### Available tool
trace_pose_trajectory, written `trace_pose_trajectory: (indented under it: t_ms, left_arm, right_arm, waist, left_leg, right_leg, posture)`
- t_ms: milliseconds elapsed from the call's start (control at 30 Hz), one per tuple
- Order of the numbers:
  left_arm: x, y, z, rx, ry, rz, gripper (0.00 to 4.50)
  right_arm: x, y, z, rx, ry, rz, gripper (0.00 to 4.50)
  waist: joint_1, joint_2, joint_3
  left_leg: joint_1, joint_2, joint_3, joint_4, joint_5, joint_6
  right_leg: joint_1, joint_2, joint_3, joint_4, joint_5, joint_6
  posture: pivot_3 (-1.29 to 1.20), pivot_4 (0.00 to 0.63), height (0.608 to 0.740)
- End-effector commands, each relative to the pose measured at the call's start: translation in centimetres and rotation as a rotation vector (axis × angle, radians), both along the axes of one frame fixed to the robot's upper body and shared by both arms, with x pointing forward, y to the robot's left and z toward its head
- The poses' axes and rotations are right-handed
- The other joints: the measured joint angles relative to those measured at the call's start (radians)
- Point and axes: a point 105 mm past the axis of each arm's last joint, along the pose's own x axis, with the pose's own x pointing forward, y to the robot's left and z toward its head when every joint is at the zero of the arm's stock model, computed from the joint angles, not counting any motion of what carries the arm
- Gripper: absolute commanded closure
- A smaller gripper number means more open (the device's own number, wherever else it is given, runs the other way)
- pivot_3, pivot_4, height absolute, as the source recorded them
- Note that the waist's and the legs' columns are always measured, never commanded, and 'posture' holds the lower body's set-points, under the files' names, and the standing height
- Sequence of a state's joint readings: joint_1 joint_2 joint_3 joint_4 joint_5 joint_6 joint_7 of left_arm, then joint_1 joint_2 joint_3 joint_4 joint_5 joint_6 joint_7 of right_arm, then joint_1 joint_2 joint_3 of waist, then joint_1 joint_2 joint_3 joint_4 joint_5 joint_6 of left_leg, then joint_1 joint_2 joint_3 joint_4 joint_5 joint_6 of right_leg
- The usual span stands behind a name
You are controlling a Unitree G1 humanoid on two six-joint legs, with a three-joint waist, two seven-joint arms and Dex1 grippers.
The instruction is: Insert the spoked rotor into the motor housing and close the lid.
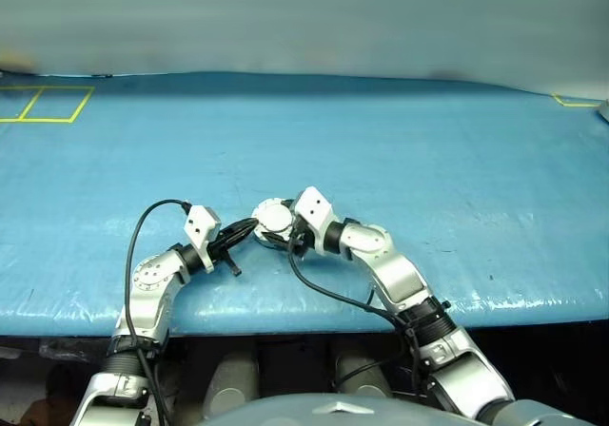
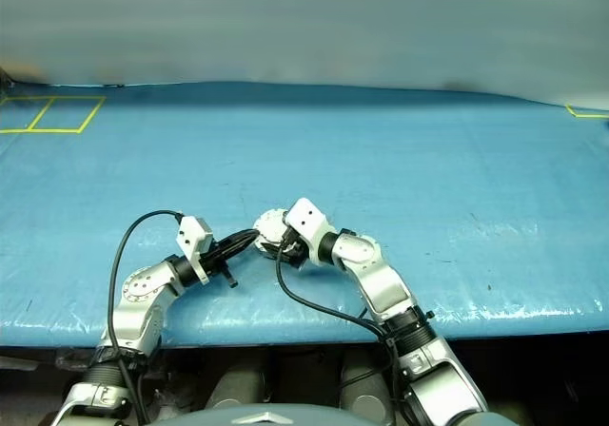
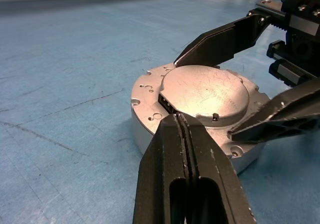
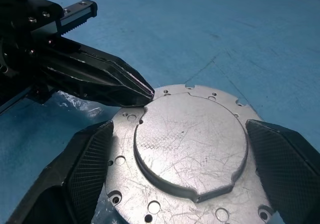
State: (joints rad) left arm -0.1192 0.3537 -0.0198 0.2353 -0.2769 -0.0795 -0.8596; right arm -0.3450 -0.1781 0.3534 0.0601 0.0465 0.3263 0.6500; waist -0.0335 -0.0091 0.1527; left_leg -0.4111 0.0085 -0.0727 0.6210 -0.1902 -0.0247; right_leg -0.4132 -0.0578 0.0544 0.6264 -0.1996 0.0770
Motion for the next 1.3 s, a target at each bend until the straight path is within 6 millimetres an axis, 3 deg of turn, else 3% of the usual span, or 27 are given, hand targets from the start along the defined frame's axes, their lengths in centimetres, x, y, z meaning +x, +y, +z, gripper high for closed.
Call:
trace_pose_trajectory:
  t_ms: [33,233,367,467,600,933,1033,1300]
  left_arm:
    - [-0.4,0.1,-1.7,0.033,0.063,0.012,4.5]
    - [-0.4,0.2,-1.7,0.03,0.063,0.018,4.5]
    - [-0.4,0.1,-1.8,0.029,0.064,0.015,4.5]
    - [-0.4,0.0,-1.7,0.031,0.062,0.011,4.5]
    - [-0.3,0.1,-1.6,0.034,0.059,0.009,4.5]
    - [-0.2,0.2,-1.5,0.041,0.052,0.009,4.5]
    - [-0.2,0.2,-1.5,0.043,0.049,0.011,4.5]
    - [-0.3,0.2,-1.5,0.041,0.053,0.011,4.5]
  right_arm:
    - [-0.3,-1.0,1.4,0.06,0.001,-0.019,0.05]
    - [-0.7,-2.8,5.1,0.351,0.111,-0.089,0.05]
    - [-0.1,-5.0,3.6,0.442,0.303,-0.193,0.05]
    - [-0.3,-5.6,1.9,0.486,0.443,-0.226,0.05]
    - [-1.3,-4.7,0.6,0.56,0.604,-0.209,0.05]
    - [-1.5,-2.7,0.4,0.677,0.754,-0.182,0.05]
    - [-1.4,-2.7,0.0,0.702,0.79,-0.192,0.65]
    - [-1.4,-2.6,-0.4,0.694,0.805,-0.203,3.18]
  waist:
    - [0.0,0.0,0.0]
    - [0.001,0.0,0.001]
    - [0.005,0.0,0.001]
    - [0.006,0.0,0.001]
    - [0.005,0.001,0.002]
    - [0.005,0.001,0.002]
    - [0.005,0.001,0.002]
    - [0.003,0.001,0.002]
  left_leg:
    - [0.0,0.0,0.0,0.0,0.0,0.0]
    - [-0.004,0.0,0.0,0.0,0.0,0.0]
    - [-0.004,0.0,0.0,-0.001,0.0,0.0]
    - [-0.004,0.0,0.0,-0.001,0.0,0.0]
    - [-0.004,0.0,0.0,-0.003,0.0,0.0]
    - [-0.005,0.0,0.0,-0.003,0.0,0.0]
    - [-0.005,0.0,0.0,-0.003,0.0,0.0]
    - [-0.004,0.0,0.0,-0.004,0.0,0.0]
  right_leg:
    - [0.0,0.0,0.0,0.0,0.0,0.0]
    - [0.0,0.0,0.0,0.0,0.0,0.0]
    - [0.0,0.0,-0.001,0.0,0.0,0.0]
    - [0.0,-0.001,-0.001,0.0,0.0,0.0]
    - [-0.001,0.0,-0.001,0.0,-0.001,-0.001]
    - [-0.001,0.0,-0.001,0.0,-0.001,-0.001]
    - [-0.001,0.0,-0.001,0.0,-0.001,-0.001]
    - [-0.001,0.0,-0.001,0.0,-0.001,-0.001]
  posture:
    - [0.0,0.15,0.74]
    - [0.0,0.15,0.74]
    - [0.0,0.15,0.74]
    - [0.0,0.15,0.74]
    - [0.0,0.15,0.74]
    - [0.0,0.15,0.74]
    - [0.0,0.15,0.74]
    - [0.0,0.15,0.74]
